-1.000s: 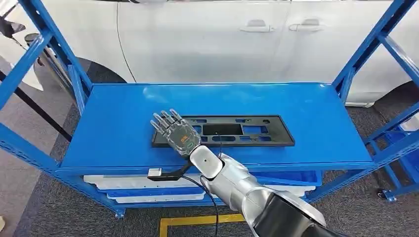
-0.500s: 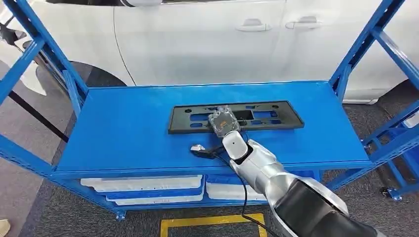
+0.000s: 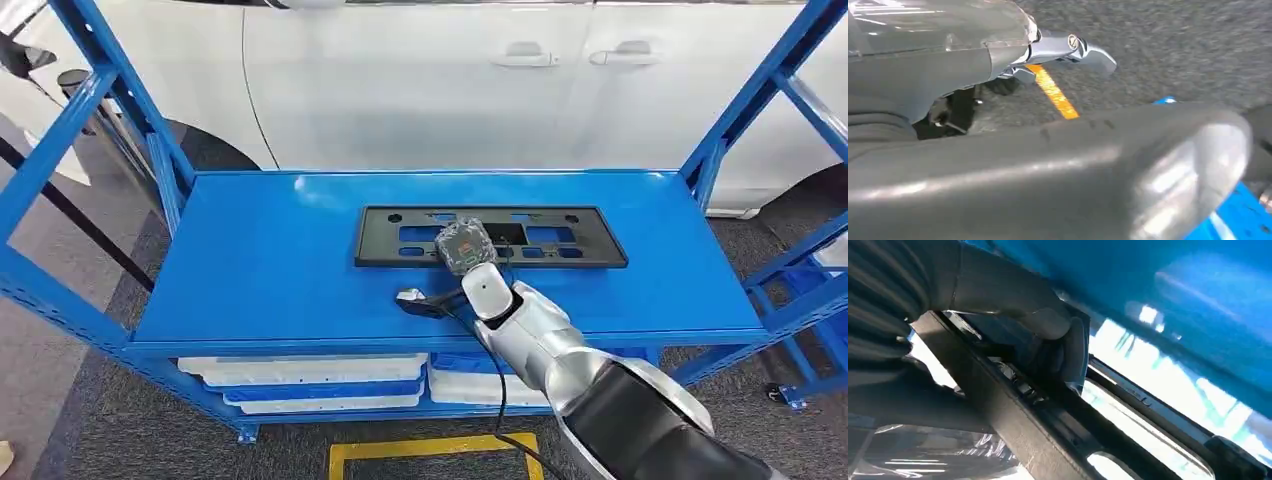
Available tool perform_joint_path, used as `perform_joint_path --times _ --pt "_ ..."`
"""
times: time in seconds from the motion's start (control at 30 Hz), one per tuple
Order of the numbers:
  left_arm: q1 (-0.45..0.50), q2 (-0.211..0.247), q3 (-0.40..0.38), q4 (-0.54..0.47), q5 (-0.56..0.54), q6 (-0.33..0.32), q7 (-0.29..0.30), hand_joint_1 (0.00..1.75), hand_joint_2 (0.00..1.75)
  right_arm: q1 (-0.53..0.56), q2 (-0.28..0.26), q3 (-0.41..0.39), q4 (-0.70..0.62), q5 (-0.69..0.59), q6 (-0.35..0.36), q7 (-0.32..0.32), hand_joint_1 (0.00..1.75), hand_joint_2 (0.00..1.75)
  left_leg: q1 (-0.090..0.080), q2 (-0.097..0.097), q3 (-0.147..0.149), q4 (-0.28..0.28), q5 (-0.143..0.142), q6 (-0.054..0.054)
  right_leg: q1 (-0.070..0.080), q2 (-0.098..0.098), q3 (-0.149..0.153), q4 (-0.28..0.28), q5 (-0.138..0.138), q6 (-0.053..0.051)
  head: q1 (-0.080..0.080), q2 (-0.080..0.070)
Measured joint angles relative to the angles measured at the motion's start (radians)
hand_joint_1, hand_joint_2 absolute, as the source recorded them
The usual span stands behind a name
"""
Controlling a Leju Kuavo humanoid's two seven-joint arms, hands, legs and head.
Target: Take the parts from the cabinet and place them on the table.
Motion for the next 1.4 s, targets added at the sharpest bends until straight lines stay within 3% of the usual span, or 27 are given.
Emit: perform_joint_path --times 0.03,0.07,0.13,0.17,0.2,0.3,0.37,0.4,0.47,0.5,0.53,0.57,0.67,0.7,0.8,0.87,0.93,1.0,1.03,1.07,1.1,1.17,1.2,1.23,1.27,1.33,1.4 --pt "0.0 0.0 0.0 0.0 0.0 -0.004 -0.013 0.0 0.0 0.001 -0.001 -0.002 0.0 0.0 -0.004 -0.001 1.75 1.75 0.0 0.0 0.001 0.0 0.0 0.0 0.0 0.0 -0.004 0.002 0.013 -0.001 0.0 0.0" --pt "0.0 0.0 0.0 0.0 0.0 -0.006 -0.02 0.0 0.0 0.001 -0.002 -0.006 0.0 0.0 -0.007 -0.003 1.75 1.75 -0.001 -0.001 0.003 0.0 -0.002 0.0 0.0 0.0 0.012 -0.038 0.046 -0.004 0.0 0.0" --pt "0.0 -0.001 -0.001 0.0 0.0 -0.006 -0.021 0.0 0.0 0.0 -0.002 -0.012 0.0 0.0 -0.013 -0.009 1.75 1.75 -0.001 -0.003 0.01 0.0 -0.005 -0.003 0.001 0.0 0.097 -0.216 0.141 -0.013 0.0 0.0" --pt "0.0 -0.001 -0.002 0.0 0.0 -0.005 -0.02 0.0 0.0 0.0 -0.002 -0.017 0.0 0.0 -0.015 -0.01 1.75 1.75 0.0 -0.004 0.011 0.0 -0.008 -0.007 0.001 0.0 0.133 -0.294 0.168 -0.02 0.0 0.0" --pt "-0.001 -0.002 -0.002 0.0 0.0 -0.005 -0.017 0.0 0.0 -0.002 -0.002 -0.023 0.0 0.0 -0.022 -0.013 1.75 1.75 -0.009 -0.004 0.006 0.006 -0.011 -0.013 0.008 0.001 0.141 -0.318 0.154 -0.023 0.0 0.0" --pt "-0.001 -0.002 -0.003 0.0 0.0 -0.006 -0.014 0.0 0.0 -0.001 -0.002 -0.045 0.0 -0.013 -0.07 -0.032 1.75 1.75 -0.006 -0.005 0.007 -0.003 -0.007 -0.031 0.013 0.002 0.136 -0.315 0.154 -0.034 0.0 0.0" --pt "-0.001 -0.002 -0.003 0.0 0.0 -0.006 -0.014 0.0 0.0 -0.002 -0.002 -0.061 -0.002 -0.018 -0.078 -0.035 1.75 1.75 -0.003 -0.002 0.004 0.013 -0.024 -0.041 0.003 -0.001 0.146 -0.331 0.162 -0.049 0.0 0.0" --pt "-0.001 -0.002 -0.003 0.0 0.0 -0.006 -0.014 0.0 0.0 -0.004 -0.002 -0.067 -0.003 -0.019 -0.083 -0.036 1.75 1.75 -0.003 -0.002 -0.016 0.06 -0.056 -0.042 0.003 -0.001 0.146 -0.332 0.161 -0.056 0.0 0.0" --pt "-0.002 -0.003 -0.004 0.0 -0.003 -0.006 -0.014 0.0 0.0 -0.003 -0.002 -0.074 -0.003 -0.021 -0.085 -0.039 1.75 1.75 -0.002 -0.002 -0.09 0.219 -0.131 -0.047 0.007 -0.001 0.146 -0.331 0.159 -0.06 0.0 0.0" --pt "-0.002 -0.003 -0.004 0.0 -0.005 -0.006 -0.014 0.0 0.0 -0.002 -0.002 -0.075 -0.002 -0.022 -0.085 -0.039 1.75 1.75 -0.002 -0.002 -0.126 0.29 -0.154 -0.049 0.009 0.0 0.146 -0.331 0.159 -0.061 0.0 0.0" --pt "-0.001 -0.003 -0.004 0.0 -0.005 -0.006 -0.014 0.0 0.0 0.0 -0.002 -0.077 -0.002 -0.022 -0.085 -0.039 1.75 1.75 -0.002 -0.002 -0.142 0.316 -0.149 -0.05 0.01 0.0 0.146 -0.329 0.157 -0.063 0.0 0.0" --pt "0.0 -0.003 -0.004 0.0 -0.005 -0.006 -0.014 0.0 0.0 0.001 -0.002 -0.08 -0.002 -0.022 -0.085 -0.039 1.75 1.75 -0.002 -0.002 -0.134 0.292 -0.124 -0.049 0.011 0.001 0.147 -0.327 0.156 -0.062 0.0 0.0" --pt "-0.002 -0.002 -0.004 0.0 -0.005 -0.006 -0.014 0.0 0.0 0.0 -0.002 -0.083 -0.003 -0.022 -0.085 -0.04 1.75 1.75 -0.003 0.0 -0.024 0.043 0.011 -0.038 0.011 0.003 0.15 -0.316 0.145 -0.055 0.0 0.0" --pt "-0.002 -0.002 -0.004 0.0 -0.006 -0.006 -0.014 0.0 0.0 -0.001 -0.002 -0.084 -0.003 -0.022 -0.085 -0.04 1.75 1.75 -0.01 0.0 -0.009 0.02 -0.007 -0.033 0.018 0.003 0.145 -0.312 0.143 -0.05 0.0 0.0" --pt "-0.001 -0.002 -0.004 0.0 -0.01 -0.006 -0.014 0.0 0.0 0.001 -0.002 -0.087 -0.003 -0.022 -0.085 -0.04 1.75 1.75 -0.013 -0.003 -0.014 0.013 -0.003 -0.021 0.014 0.003 0.142 -0.316 0.149 -0.037 0.0 0.0" --pt "-0.002 -0.003 -0.004 0.0 -0.008 -0.006 -0.014 0.0 0.0 0.0 -0.002 -0.09 -0.003 -0.022 -0.086 -0.04 1.75 1.75 -0.002 0.0 -0.007 -0.002 0.006 -0.005 0.014 0.003 0.142 -0.31 0.139 -0.023 0.0 0.0" --pt "-0.003 -0.004 -0.005 0.0 -0.009 -0.006 -0.014 0.0 0.0 -0.002 -0.002 -0.095 -0.003 -0.024 -0.086 -0.04 1.75 1.75 -0.002 0.0 -0.007 -0.003 0.007 0.001 0.011 0.001 0.095 -0.206 0.073 -0.019 0.0 0.0" --pt "-0.003 -0.004 -0.005 0.0 -0.009 -0.006 -0.014 0.0 0.0 0.002 -0.002 -0.096 -0.003 -0.024 -0.086 -0.04 1.75 1.75 -0.003 0.0 -0.007 -0.003 0.006 0.003 0.007 0.001 0.015 -0.041 0.009 -0.012 0.0 0.0" --pt "-0.003 -0.004 -0.005 0.0 -0.009 -0.006 -0.014 0.0 0.0 0.006 -0.002 -0.096 -0.002 -0.024 -0.086 -0.04 1.75 1.75 -0.003 0.0 -0.007 -0.002 0.006 0.003 0.005 0.001 -0.009 0.004 0.004 -0.011 0.0 0.0" --pt "-0.003 -0.004 -0.005 0.0 -0.009 -0.006 -0.014 0.0 0.0 0.007 -0.002 -0.097 -0.002 -0.024 -0.087 -0.04 1.75 1.75 -0.003 -0.001 -0.006 -0.002 0.005 0.002 0.002 0.001 -0.008 -0.007 0.025 -0.01 0.0 0.0" --pt "-0.002 -0.004 -0.005 0.0 -0.009 -0.008 -0.016 0.0 0.0 0.007 -0.002 -0.097 -0.003 -0.028 -0.095 -0.042 1.75 1.75 -0.003 -0.002 -0.005 -0.001 0.004 0.001 0.0 0.0 0.016 -0.063 0.064 -0.011 0.0 0.0" --pt "-0.002 -0.006 -0.005 0.0 -0.009 -0.014 -0.026 0.0 0.0 0.004 -0.002 -0.104 -0.003 -0.039 -0.145 -0.053 1.75 1.75 -0.001 -0.003 -0.003 0.003 0.0 -0.006 -0.001 0.0 0.098 -0.235 0.15 -0.014 0.0 0.0" --pt "-0.003 -0.007 -0.005 0.0 -0.009 -0.017 -0.03 0.0 0.0 0.002 -0.002 -0.113 -0.006 -0.053 -0.183 -0.069 1.75 1.75 -0.004 -0.002 -0.006 0.005 -0.004 -0.012 -0.001 0.001 0.128 -0.298 0.153 -0.017 0.0 0.0" --pt "-0.005 -0.007 -0.004 0.0 -0.009 -0.022 -0.029 0.0 0.0 0.001 -0.002 -0.124 -0.021 -0.08 -0.23 -0.105 1.75 1.75 -0.009 -0.003 -0.009 0.01 -0.004 -0.017 0.005 0.001 0.126 -0.308 0.155 -0.023 0.0 0.0" --pt "-0.006 -0.007 -0.003 0.0 -0.009 -0.03 -0.034 0.0 0.0 0.01 -0.002 -0.142 -0.055 -0.137 -0.271 -0.17 1.75 1.75 -0.009 -0.003 -0.01 0.006 -0.002 -0.023 0.004 0.002 0.125 -0.306 0.154 -0.026 0.0 0.0" --pt "-0.005 -0.006 0.003 0.0 -0.009 -0.044 -0.058 0.0 0.0 0.07 -0.002 -0.226 -0.223 -0.343 -0.291 -0.375 1.75 1.75 -0.003 -0.002 -0.008 0.001 -0.001 -0.036 0.011 0.002 0.123 -0.306 0.155 -0.04 0.0 0.0" --pt "-0.005 -0.006 0.003 0.0 -0.009 -0.044 -0.058 0.0 0.0 0.07 -0.002 -0.226 -0.223 -0.343 -0.291 -0.375 1.75 1.75 -0.003 -0.002 -0.008 0.001 -0.001 -0.036 0.011 0.002 0.123 -0.306 0.155 -0.04 0.0 0.0"
